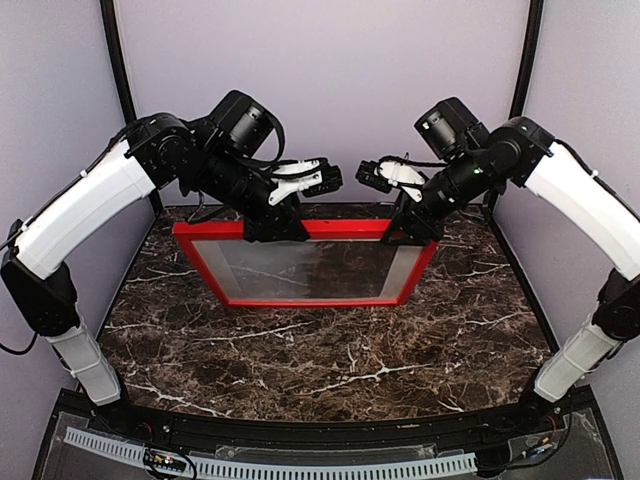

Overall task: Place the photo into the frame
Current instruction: Pass from the left arm to the right, then turn over the photo frame.

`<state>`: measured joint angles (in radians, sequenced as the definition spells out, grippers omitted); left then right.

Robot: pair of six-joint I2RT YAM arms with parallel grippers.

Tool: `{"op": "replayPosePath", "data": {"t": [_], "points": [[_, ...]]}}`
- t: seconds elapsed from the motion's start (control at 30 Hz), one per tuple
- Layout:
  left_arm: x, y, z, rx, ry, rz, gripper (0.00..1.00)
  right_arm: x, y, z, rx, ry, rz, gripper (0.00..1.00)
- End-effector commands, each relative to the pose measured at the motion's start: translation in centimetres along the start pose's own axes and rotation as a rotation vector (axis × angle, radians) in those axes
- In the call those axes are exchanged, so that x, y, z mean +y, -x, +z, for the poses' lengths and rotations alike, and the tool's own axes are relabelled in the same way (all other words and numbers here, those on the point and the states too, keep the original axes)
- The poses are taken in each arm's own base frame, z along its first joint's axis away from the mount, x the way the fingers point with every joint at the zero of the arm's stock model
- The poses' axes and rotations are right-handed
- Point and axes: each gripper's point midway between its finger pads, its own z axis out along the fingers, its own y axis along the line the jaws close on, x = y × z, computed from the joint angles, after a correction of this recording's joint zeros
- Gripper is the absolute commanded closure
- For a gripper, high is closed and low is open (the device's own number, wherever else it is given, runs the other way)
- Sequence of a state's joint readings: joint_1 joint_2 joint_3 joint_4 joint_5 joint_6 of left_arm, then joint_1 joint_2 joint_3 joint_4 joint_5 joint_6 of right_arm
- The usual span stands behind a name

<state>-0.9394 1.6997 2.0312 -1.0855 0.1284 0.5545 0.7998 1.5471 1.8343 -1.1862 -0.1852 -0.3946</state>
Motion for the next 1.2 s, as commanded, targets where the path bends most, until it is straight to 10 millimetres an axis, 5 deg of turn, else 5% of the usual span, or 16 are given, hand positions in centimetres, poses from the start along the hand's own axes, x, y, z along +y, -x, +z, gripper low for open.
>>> {"op": "replayPosePath", "data": {"t": [0.0, 0.2, 0.27, 0.33, 0.73, 0.97, 1.17], "points": [[2.0, 1.9, -1.5, -0.102, 0.112, -0.044, 0.64, -0.4, 1.0, 0.2, -0.021, -0.016, 0.066, 0.67], [3.5, 1.7, -2.0, -0.096, 0.207, -0.048, 0.44, 0.0, 1.2, -0.2, -0.037, -0.002, 0.062, 0.73], [4.5, 1.7, -2.5, -0.098, 0.268, -0.053, 0.19, 0.1, 1.2, -0.2, -0.036, 0.001, 0.064, 0.74], [5.6, 1.9, -3.2, -0.11, 0.334, -0.06, 0.05, 0.1, 1.2, -0.2, -0.035, 0.0, 0.067, 0.76], [9.3, 3.1, -11.1, -0.303, 0.664, -0.152, 0.01, -2.3, 3.0, -1.2, -0.081, -0.086, 0.185, 1.0], [9.6, 1.0, -10.3, -0.277, 0.7, -0.246, 0.01, -5.2, 5.7, -2.9, -0.199, -0.088, 0.379, 1.0], [9.3, -0.8, -9.2, -0.274, 0.698, -0.364, 0.01, -8.6, 5.2, -2.8, -0.295, -0.066, 0.642, 1.0]]}}
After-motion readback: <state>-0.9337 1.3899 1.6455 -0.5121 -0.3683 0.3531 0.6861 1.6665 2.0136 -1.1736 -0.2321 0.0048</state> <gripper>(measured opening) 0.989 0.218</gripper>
